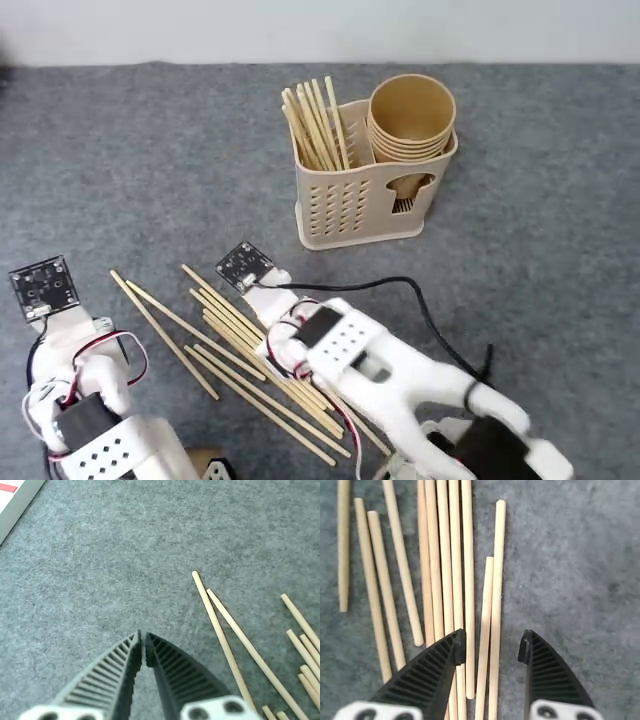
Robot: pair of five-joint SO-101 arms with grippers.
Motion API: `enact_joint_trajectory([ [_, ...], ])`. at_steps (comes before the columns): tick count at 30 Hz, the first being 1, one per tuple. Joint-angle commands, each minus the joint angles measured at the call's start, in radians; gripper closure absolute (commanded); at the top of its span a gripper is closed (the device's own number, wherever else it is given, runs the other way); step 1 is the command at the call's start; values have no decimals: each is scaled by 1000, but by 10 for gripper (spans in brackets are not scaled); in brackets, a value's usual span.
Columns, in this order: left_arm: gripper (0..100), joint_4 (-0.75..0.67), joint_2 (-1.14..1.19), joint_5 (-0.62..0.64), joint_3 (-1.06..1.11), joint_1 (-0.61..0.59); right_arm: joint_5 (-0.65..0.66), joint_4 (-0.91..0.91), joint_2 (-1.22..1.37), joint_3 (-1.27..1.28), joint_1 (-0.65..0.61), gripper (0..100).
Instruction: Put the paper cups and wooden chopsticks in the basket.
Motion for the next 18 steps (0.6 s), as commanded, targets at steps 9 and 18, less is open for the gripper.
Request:
enact_joint_trajectory([
  [9, 987, -21, -12, -12, -2, -2, -2, -93, 189, -126, -1, 867],
  [18, 987, -18, -12, -14, -2, -2, 8, -137, 255, -132, 53, 945],
])
